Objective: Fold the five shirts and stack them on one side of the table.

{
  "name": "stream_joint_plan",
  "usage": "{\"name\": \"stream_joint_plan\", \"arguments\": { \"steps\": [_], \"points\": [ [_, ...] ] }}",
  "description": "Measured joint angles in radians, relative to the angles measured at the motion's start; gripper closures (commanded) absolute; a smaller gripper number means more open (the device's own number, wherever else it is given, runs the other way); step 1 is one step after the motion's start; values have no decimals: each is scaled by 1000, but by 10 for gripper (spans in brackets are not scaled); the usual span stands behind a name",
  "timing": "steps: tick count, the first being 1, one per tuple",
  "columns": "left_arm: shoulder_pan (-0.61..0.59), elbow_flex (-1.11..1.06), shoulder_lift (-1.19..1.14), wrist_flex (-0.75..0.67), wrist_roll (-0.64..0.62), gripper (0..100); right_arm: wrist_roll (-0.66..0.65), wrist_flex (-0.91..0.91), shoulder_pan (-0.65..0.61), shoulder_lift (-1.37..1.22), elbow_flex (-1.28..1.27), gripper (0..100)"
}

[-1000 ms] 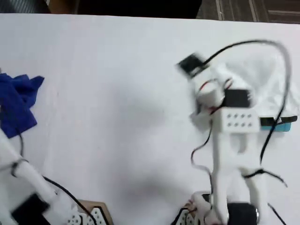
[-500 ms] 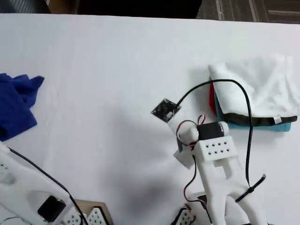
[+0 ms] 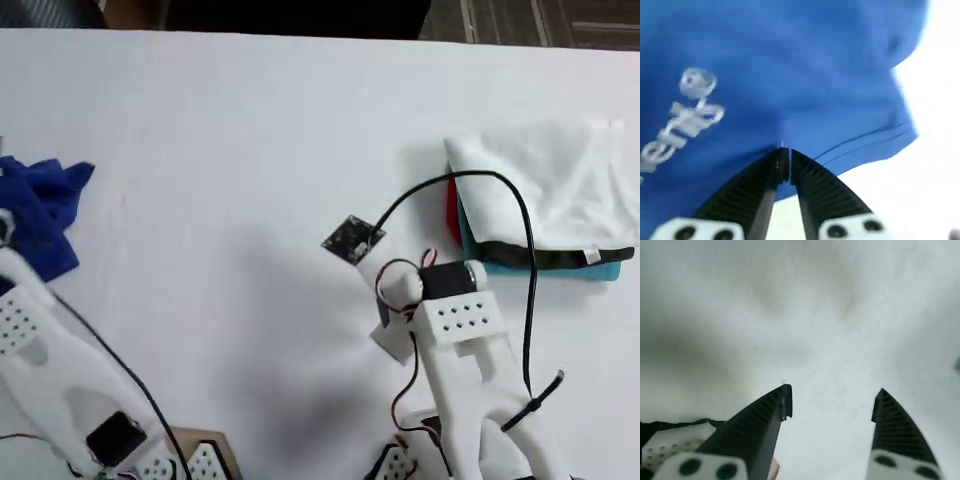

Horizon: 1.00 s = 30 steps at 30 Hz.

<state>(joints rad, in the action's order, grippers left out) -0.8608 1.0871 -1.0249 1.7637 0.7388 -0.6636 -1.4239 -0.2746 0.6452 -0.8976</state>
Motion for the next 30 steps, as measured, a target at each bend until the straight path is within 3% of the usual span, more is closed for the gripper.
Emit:
{"name": "stream_joint_plan", "arguments": {
  "steps": [9, 15, 20, 30],
  "points": [
    [275, -295, 295, 3, -84, 957, 0, 0, 2, 0, 0, 734],
    [230, -397, 325, 3, -133, 761, 0, 0, -2, 0, 0, 734],
    [181, -486, 325, -18, -157, 779, 0, 0, -2, 0, 0, 734],
    [141, -623, 327, -250, -270, 779, 0, 0, 3, 0, 0, 733]
  ]
}}
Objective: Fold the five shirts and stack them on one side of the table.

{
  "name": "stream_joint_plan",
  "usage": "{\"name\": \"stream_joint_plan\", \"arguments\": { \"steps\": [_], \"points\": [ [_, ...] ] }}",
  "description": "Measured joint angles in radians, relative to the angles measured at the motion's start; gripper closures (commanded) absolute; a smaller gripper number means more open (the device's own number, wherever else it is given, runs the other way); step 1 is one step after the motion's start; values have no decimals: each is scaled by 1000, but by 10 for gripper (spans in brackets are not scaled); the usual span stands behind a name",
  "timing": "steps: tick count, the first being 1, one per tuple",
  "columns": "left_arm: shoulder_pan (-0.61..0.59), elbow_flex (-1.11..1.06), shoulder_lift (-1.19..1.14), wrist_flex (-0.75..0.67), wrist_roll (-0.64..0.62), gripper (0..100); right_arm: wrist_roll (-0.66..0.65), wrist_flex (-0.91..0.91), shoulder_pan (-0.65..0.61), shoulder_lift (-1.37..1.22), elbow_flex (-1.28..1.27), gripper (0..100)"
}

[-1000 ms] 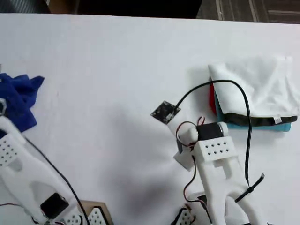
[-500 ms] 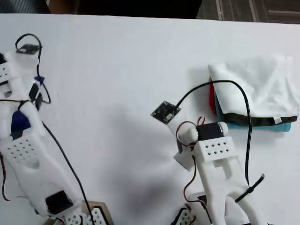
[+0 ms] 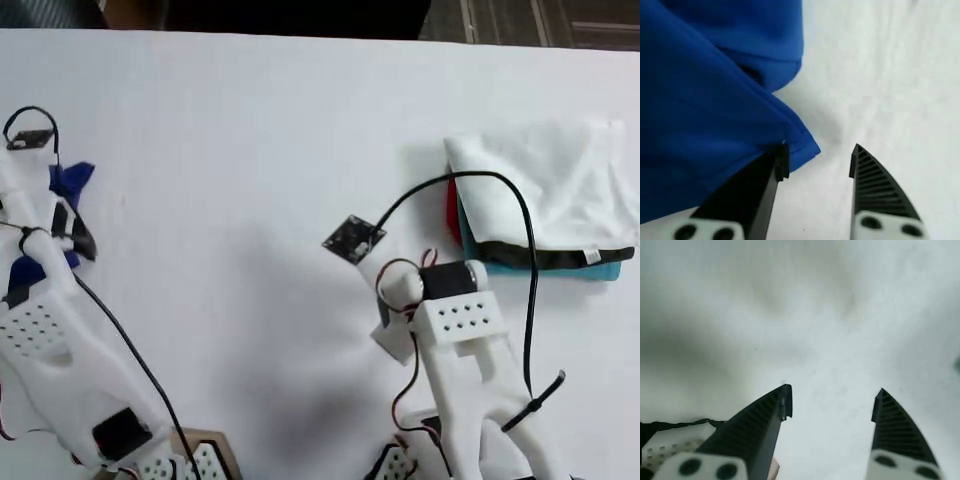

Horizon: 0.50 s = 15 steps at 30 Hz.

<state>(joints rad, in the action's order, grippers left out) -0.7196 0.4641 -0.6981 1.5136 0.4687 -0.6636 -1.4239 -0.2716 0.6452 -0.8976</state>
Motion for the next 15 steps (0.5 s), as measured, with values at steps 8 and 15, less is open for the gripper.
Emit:
{"name": "stream_joint_plan", "arguments": {
  "steps": [8, 15],
  "points": [
    [0, -12, -40, -14, -15, 782, 0, 0, 0, 0, 0, 733],
    [-29, -8, -75, -44, -69, 782, 0, 0, 0, 0, 54, 732]
  ]
}}
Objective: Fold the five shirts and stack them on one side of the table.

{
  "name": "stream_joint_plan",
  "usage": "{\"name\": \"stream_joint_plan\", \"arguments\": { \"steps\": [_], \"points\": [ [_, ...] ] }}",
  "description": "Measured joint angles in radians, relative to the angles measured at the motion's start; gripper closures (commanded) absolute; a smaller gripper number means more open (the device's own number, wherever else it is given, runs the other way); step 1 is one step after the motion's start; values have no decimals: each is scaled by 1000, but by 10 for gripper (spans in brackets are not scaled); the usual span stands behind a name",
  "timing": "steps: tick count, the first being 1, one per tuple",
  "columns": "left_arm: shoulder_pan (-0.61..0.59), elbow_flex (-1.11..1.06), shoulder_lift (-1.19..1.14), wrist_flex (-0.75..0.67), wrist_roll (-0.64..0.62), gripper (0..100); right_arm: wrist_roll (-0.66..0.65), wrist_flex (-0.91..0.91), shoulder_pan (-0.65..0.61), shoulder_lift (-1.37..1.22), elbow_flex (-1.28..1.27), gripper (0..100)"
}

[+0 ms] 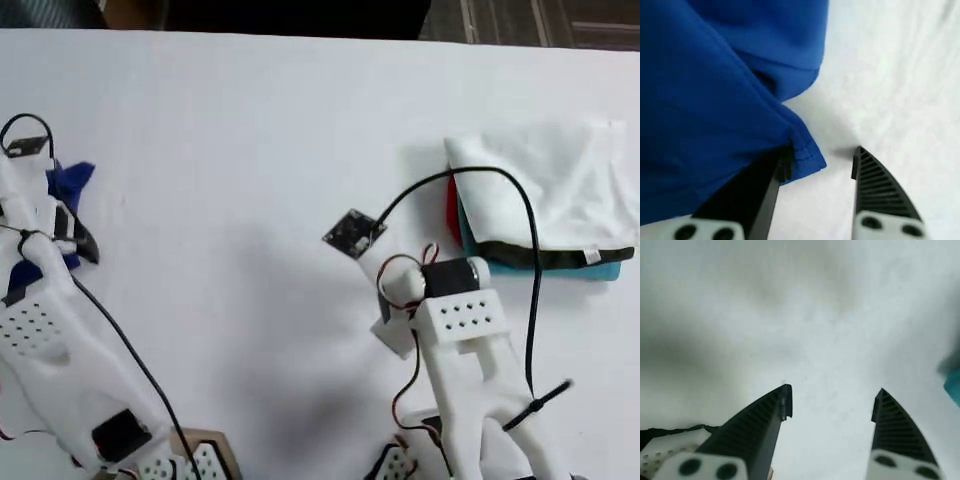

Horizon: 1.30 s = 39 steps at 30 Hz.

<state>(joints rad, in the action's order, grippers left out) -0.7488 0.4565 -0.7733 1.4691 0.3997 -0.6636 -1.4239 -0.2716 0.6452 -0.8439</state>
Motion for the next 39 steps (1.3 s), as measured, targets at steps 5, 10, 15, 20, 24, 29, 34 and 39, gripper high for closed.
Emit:
{"name": "stream_joint_plan", "arguments": {
  "steps": [5, 10, 15, 20, 24, 29, 34, 39],
  "points": [
    [-14, 0, -3, 0, -11, 783, 0, 0, -2, 0, 77, 732],
    [-37, 3, -5, -3, -35, 783, 0, 0, -5, 0, 118, 732],
    [-43, 48, -2, 25, -44, 783, -2, 0, -3, 0, 118, 731],
    [-52, 57, -3, 31, -54, 783, -3, 0, 0, 0, 118, 731],
    [-55, 69, -5, 69, -55, 782, -3, 0, -5, 0, 118, 731],
    [-51, 124, -5, 150, -55, 782, -3, 3, -3, 0, 118, 731],
    [-37, 166, -5, 166, -57, 782, -3, 18, -2, 0, 118, 731],
    [-40, 166, -5, 161, -57, 782, -3, 18, -3, 0, 118, 732]
  ]
}}
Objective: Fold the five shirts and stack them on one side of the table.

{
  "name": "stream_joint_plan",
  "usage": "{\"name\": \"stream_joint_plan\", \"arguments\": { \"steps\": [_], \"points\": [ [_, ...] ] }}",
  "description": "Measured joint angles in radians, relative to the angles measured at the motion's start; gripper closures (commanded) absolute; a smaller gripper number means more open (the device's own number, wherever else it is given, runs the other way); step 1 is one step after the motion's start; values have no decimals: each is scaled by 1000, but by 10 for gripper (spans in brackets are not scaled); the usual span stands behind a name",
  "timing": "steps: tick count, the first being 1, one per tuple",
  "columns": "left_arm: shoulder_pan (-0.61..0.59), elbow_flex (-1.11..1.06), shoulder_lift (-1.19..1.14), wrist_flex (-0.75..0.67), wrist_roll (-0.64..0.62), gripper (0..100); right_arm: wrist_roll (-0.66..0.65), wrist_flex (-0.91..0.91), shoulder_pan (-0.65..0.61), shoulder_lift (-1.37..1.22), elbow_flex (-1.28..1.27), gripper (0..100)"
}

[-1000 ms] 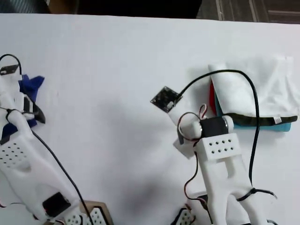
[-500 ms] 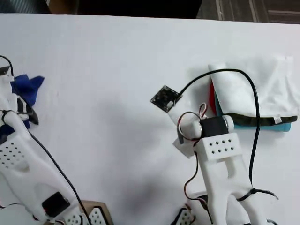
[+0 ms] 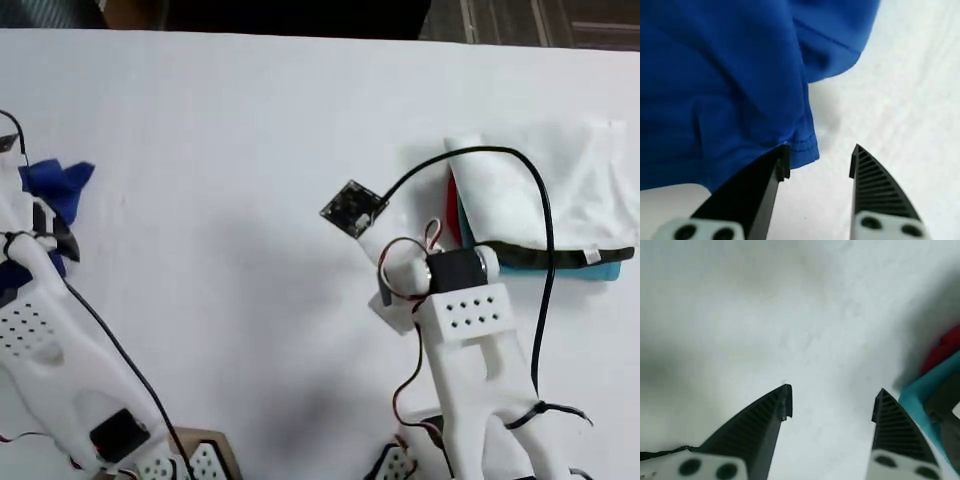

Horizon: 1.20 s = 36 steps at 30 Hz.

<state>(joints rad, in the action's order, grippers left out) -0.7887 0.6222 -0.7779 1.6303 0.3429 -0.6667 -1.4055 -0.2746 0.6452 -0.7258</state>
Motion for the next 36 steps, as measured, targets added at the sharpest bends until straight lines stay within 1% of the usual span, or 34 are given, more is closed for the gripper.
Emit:
{"name": "stream_joint_plan", "arguments": {
  "steps": [9, 11, 14, 16, 17, 25, 26, 30, 33, 36],
  "points": [
    [-17, 0, -68, -60, 0, 791, 0, 0, 2, 0, 0, 733],
    [-17, 0, -68, -61, 0, 843, 0, 0, 0, 0, 0, 733],
    [-17, 0, -69, -61, 0, 985, 0, 0, 0, 0, 0, 733],
    [-17, 0, -71, -61, 0, 963, 0, 0, 2, 0, 0, 733],
    [-17, 0, -71, -61, 0, 975, 0, 0, 2, 0, 0, 733],
    [-12, 11, -72, -49, 20, 974, 0, 0, 2, 0, 0, 733],
    [-2, 23, -74, -37, 20, 974, 0, 6, 0, 0, 0, 733],
    [66, 95, -74, 103, 21, 975, 0, 80, 11, 0, -11, 733],
    [143, 103, -21, 127, 21, 975, 0, 152, 40, 0, -64, 733],
    [229, 52, 95, 133, 21, 975, 0, 222, 75, 0, -127, 733]
  ]
}}
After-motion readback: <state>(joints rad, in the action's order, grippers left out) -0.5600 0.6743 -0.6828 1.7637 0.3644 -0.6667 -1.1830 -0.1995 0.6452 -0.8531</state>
